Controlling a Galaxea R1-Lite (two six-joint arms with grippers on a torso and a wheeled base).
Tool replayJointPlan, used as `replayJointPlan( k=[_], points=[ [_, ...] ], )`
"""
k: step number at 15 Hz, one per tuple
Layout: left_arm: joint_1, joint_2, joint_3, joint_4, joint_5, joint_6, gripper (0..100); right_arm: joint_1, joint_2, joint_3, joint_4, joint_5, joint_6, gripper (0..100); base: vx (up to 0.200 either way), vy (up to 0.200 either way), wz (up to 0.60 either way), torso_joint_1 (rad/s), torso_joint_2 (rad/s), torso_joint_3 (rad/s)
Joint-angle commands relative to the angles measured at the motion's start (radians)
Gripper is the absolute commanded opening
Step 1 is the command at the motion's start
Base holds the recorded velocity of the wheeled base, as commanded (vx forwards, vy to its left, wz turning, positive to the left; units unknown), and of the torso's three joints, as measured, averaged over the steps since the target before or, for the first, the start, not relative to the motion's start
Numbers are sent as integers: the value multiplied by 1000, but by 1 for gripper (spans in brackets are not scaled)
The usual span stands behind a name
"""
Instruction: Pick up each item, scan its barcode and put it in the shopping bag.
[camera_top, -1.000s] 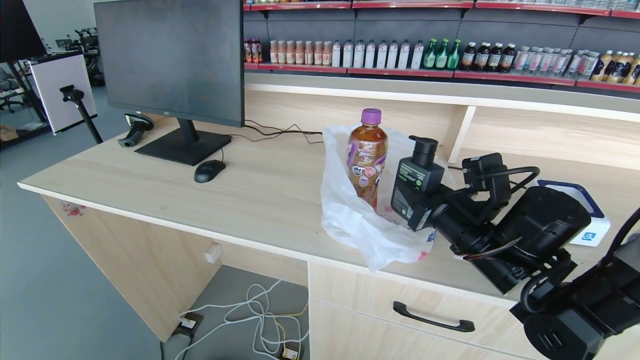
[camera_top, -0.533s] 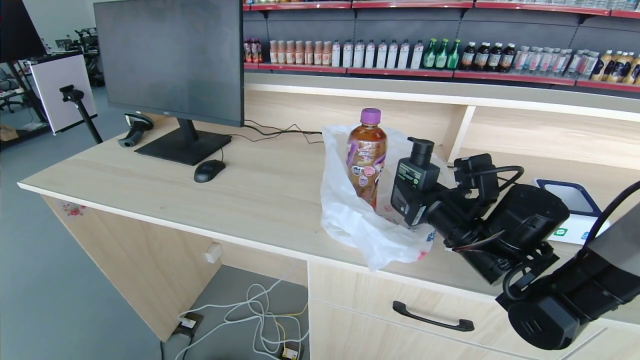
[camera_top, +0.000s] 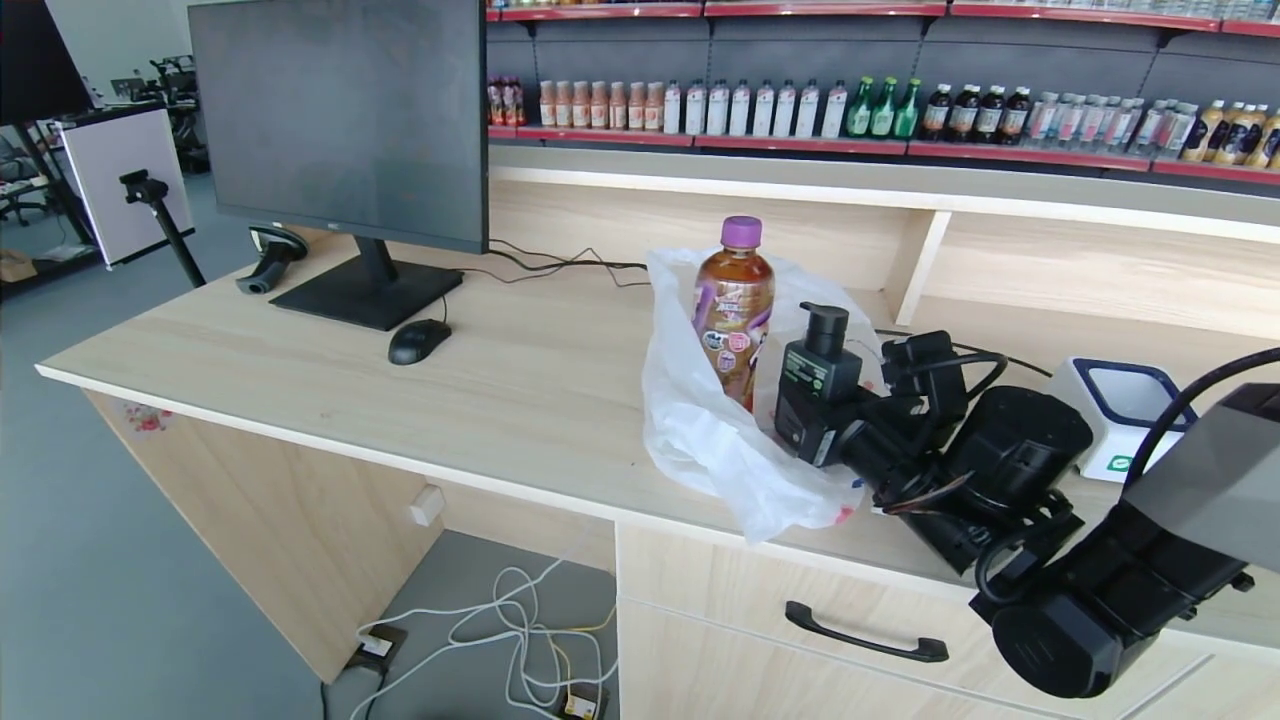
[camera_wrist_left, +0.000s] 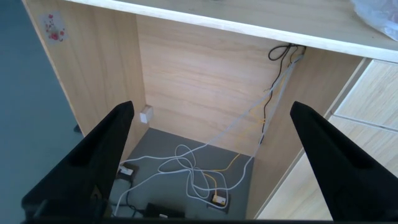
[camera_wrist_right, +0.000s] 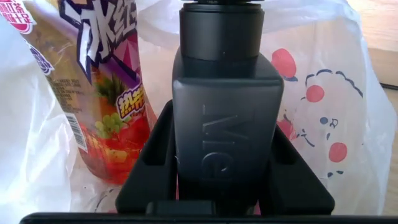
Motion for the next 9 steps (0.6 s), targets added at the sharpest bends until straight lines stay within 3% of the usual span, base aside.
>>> replayJointPlan(
  k=[1, 9],
  points=[
    [2, 1, 0, 0, 0, 0, 100, -1, 16, 1, -1, 0, -1, 0, 0, 0, 0, 0, 0, 0],
    [0, 1, 0, 0, 0, 1, 100, 2, 16, 30, -1, 0, 1, 0, 0, 0, 0, 0, 0, 0]
  ],
)
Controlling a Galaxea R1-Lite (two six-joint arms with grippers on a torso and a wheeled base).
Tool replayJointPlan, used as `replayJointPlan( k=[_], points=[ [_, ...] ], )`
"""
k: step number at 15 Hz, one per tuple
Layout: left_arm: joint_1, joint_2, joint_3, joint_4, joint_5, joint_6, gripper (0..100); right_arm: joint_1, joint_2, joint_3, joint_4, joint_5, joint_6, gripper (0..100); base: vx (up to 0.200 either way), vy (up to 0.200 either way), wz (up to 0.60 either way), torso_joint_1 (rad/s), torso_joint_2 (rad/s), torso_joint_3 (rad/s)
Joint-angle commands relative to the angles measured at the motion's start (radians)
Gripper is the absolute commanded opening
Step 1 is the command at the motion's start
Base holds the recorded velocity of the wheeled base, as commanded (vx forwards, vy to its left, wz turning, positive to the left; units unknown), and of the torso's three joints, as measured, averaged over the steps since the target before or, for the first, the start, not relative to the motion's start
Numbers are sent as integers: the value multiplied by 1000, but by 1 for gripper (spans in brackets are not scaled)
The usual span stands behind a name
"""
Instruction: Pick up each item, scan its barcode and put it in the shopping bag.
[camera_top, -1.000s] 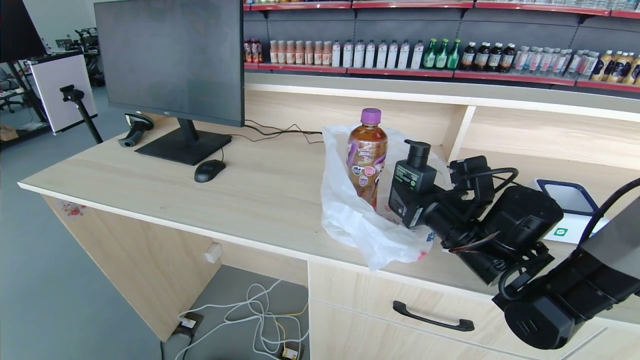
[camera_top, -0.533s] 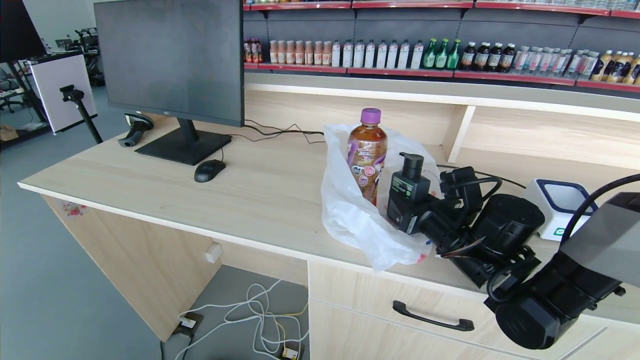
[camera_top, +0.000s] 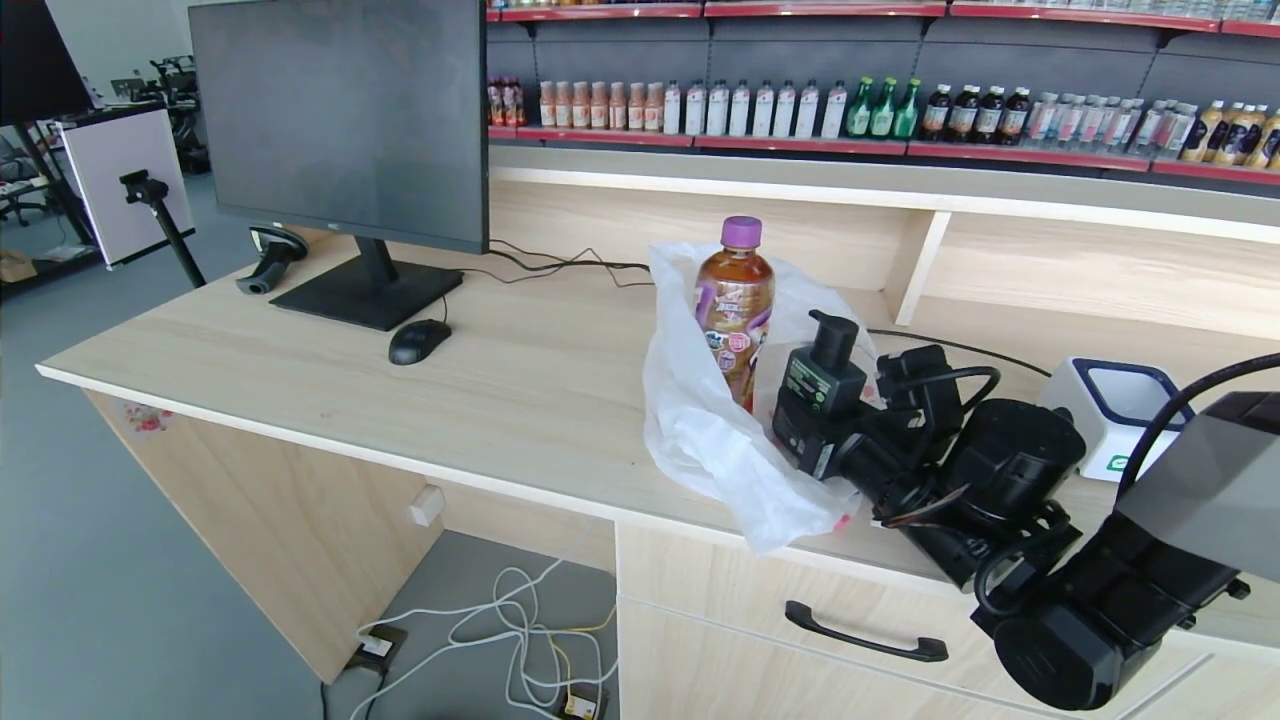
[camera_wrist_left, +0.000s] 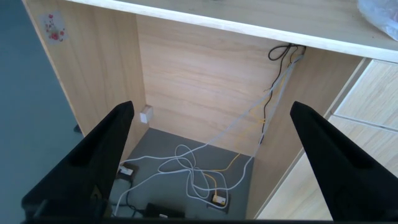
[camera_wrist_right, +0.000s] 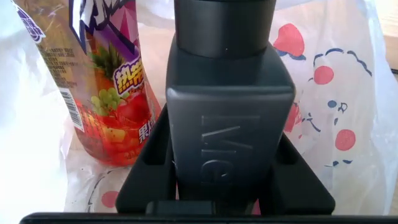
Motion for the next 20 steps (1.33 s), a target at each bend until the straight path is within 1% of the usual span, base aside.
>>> replayJointPlan(
  k=[1, 6, 7, 16, 20],
  points=[
    [2, 1, 0, 0, 0, 1, 100, 2, 1, 1, 1, 0, 4, 0, 0, 0, 0, 0, 0, 0],
    [0, 1, 0, 0, 0, 1, 100, 4, 14, -7, 1, 0, 33, 0, 0, 0, 0, 0, 0, 0],
    [0, 1, 0, 0, 0, 1, 100, 4, 11, -10, 1, 0, 34, 100, 0, 0, 0, 0, 0, 0],
    [0, 1, 0, 0, 0, 1, 100, 11, -82, 6, 1, 0, 34, 100, 0, 0, 0, 0, 0, 0],
    [0, 1, 0, 0, 0, 2, 100, 13, -227, 134, 1, 0, 34, 100, 0, 0, 0, 0, 0, 0]
  ],
)
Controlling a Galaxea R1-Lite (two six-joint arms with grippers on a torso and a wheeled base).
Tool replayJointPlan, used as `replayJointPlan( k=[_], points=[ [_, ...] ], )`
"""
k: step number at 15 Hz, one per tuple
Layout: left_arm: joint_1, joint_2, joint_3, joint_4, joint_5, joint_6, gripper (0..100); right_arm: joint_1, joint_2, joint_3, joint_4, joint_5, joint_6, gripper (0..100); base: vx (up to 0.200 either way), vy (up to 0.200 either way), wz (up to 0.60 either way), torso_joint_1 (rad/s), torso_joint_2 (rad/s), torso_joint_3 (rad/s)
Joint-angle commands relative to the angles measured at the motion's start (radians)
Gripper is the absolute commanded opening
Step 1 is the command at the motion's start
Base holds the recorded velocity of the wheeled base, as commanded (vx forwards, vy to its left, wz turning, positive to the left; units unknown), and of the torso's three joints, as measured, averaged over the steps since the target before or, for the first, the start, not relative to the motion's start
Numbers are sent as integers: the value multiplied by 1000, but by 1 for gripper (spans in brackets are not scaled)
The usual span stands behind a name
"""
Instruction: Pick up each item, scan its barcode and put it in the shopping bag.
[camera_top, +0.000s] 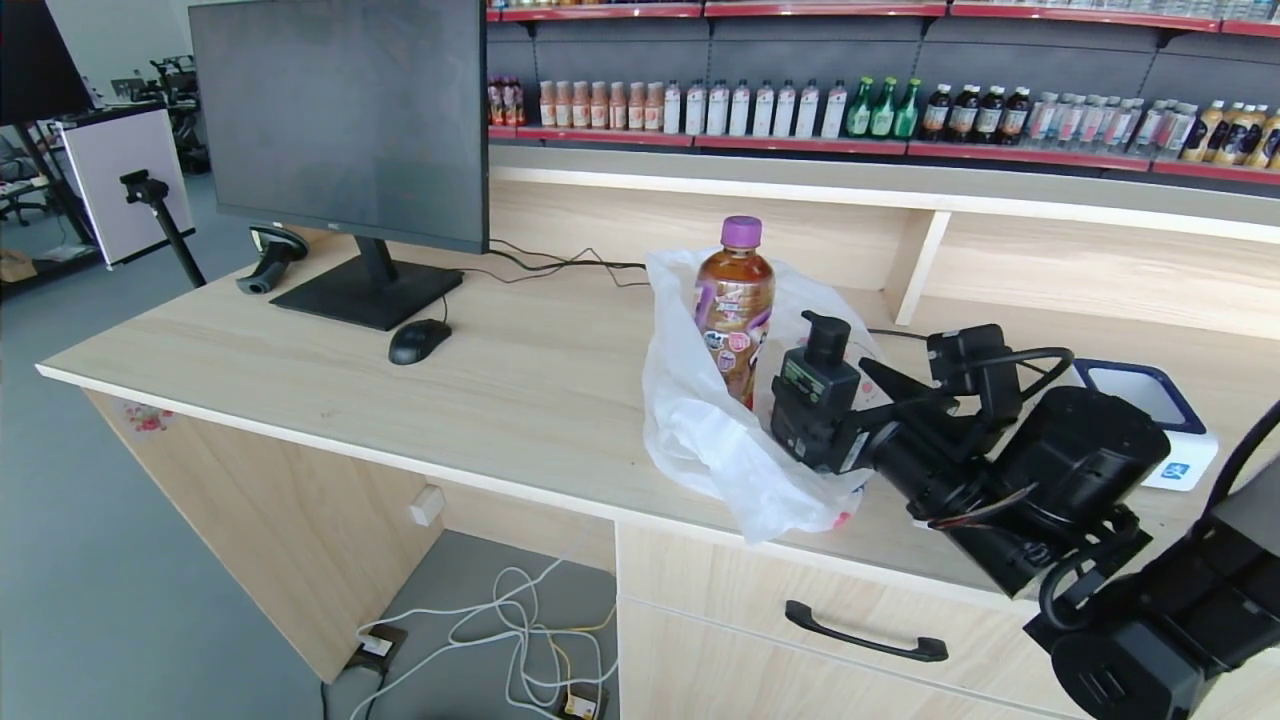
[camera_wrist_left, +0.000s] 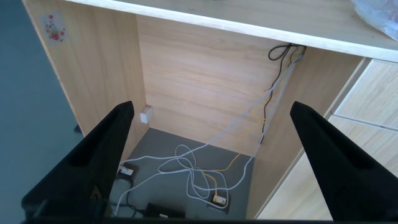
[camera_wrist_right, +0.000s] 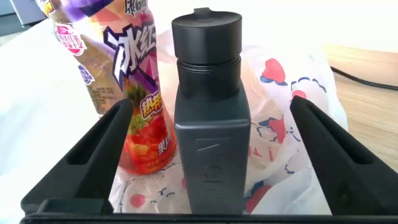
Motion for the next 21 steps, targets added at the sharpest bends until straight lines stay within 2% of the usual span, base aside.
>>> replayJointPlan(
  k=[1, 5, 7, 9, 10, 11, 12, 14, 17, 18, 20, 21],
  points=[
    [0, 1, 0, 0, 0, 1, 100, 3, -133, 97, -2, 0, 3, 100, 0, 0, 0, 0, 0, 0],
    [0, 1, 0, 0, 0, -1, 100, 2, -519, 533, -2, 0, 38, 100, 0, 0, 0, 0, 0, 0],
    [0, 1, 0, 0, 0, 1, 100, 2, -688, 533, 187, -2, 96, 100, 0, 0, 0, 0, 0, 0],
    [0, 1, 0, 0, 0, 1, 100, 8, -966, 533, 626, 4, 127, 100, 0, 0, 0, 0, 0, 0],
    [0, 1, 0, 0, 0, 1, 100, 14, -1015, 533, 699, 4, 126, 100, 0, 0, 0, 0, 0, 0],
    [0, 1, 0, 0, 0, 1, 100, 40, -1316, 533, 1100, 6, 100, 100, 0, 0, 0, 0, 0, 0],
    [2, 1, 0, 0, 0, 1, 100, 40, -1487, 533, 1295, 6, 58, 100, 0, 0, 0, 0, 0, 0],
    [0, 1, 0, 3, 0, 1, 100, 49, -1797, 525, 1591, 17, -3, 100, 0, 0, 0, 0, 0, 0],
    [0, 1, 0, 3, 0, 1, 100, -41, -1814, 533, 1558, 21, -2, 100, 0, 0, 0, 0, 0, 0],
    [2, 1, 0, 3, 0, 1, 100, -144, -1805, 533, 1558, 21, -3, 100, 0, 0, 0, 0, 0, 0],
    [0, 1, 0, 3, 0, 1, 100, -431, -1750, 533, 1558, 29, -14, 100, 0, 0, 0, 0, 0, 0],
    [2, 1, 0, 3, 0, 1, 100, -448, -1793, 533, 1565, 70, -43, 100, 0, 0, 0, 0, 0, 0]
  ],
)
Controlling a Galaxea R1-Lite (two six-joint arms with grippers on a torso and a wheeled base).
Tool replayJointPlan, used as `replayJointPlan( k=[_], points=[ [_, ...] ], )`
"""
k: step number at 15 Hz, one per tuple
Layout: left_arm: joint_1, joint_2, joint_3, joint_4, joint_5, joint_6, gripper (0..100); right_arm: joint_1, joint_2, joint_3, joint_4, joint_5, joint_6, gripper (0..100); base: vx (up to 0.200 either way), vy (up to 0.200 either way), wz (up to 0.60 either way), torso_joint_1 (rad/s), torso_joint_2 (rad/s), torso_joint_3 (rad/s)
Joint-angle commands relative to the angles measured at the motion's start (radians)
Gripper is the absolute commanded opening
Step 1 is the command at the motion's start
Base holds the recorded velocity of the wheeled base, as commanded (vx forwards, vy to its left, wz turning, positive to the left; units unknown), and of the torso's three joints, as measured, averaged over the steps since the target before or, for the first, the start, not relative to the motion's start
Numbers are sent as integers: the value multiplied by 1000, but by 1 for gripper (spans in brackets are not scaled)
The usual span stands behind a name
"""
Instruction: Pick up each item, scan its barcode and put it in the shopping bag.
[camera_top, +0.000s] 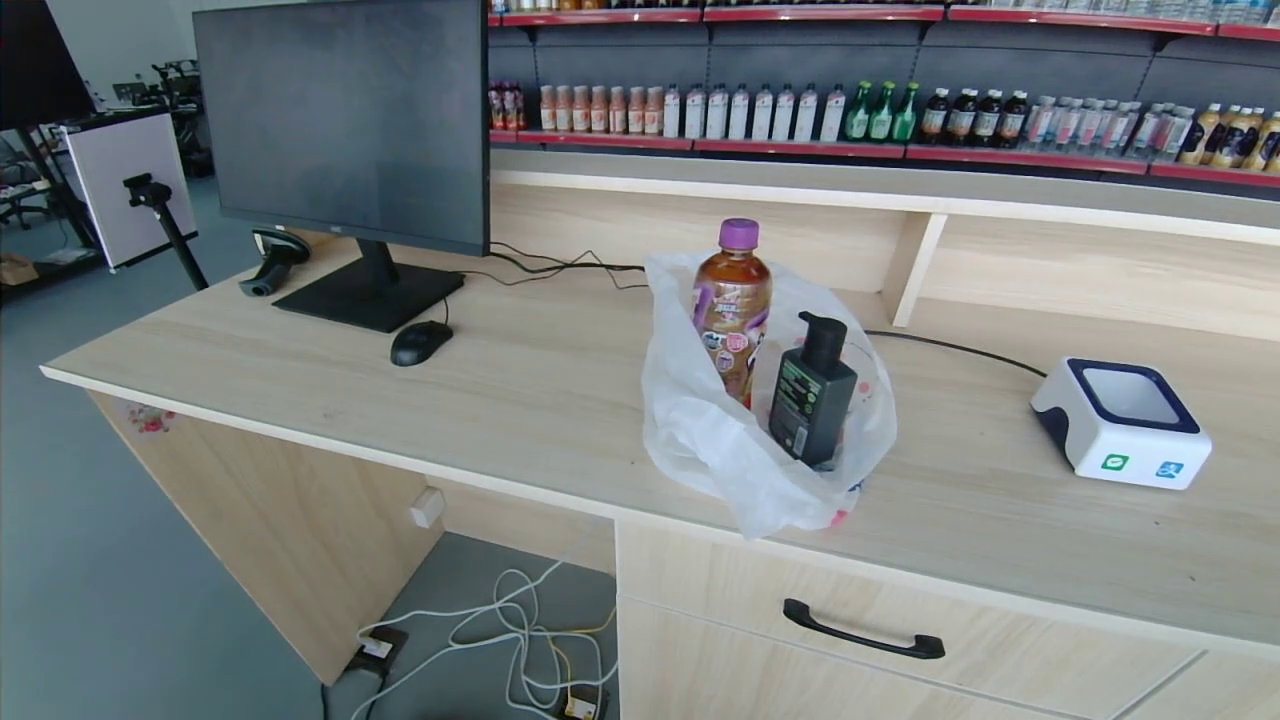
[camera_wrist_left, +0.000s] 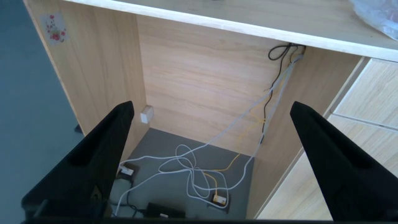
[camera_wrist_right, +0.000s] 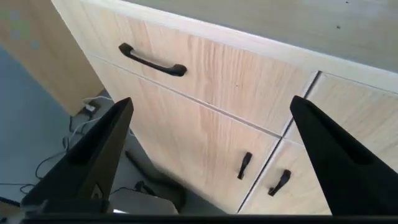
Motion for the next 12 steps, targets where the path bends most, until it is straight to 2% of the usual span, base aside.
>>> replayJointPlan(
  k=[1, 3, 9, 11, 12],
  points=[
    [2, 1, 0, 0, 0, -2, 100, -169, -121, 1, 27, 43, -55, 100, 0, 0, 0, 0, 0, 0],
    [2, 1, 0, 0, 0, -3, 100, -212, -183, 1, 29, 43, -49, 100, 0, 0, 0, 0, 0, 0],
    [2, 1, 0, 0, 2, -6, 100, -210, -183, 1, 27, 45, 5, 100, -200, 0, 0, 7, 1, 2],
    [0, 1, 0, 0, 0, 0, 100, -210, -183, 1, 27, 43, 5, 100, -200, 0, -600, -2, 2, 7],
    [0, 0, 0, 0, 0, 5, 100, -210, -183, 1, 27, 45, 3, 100, 0, 0, -600, 7, 7, 2]
  ],
)
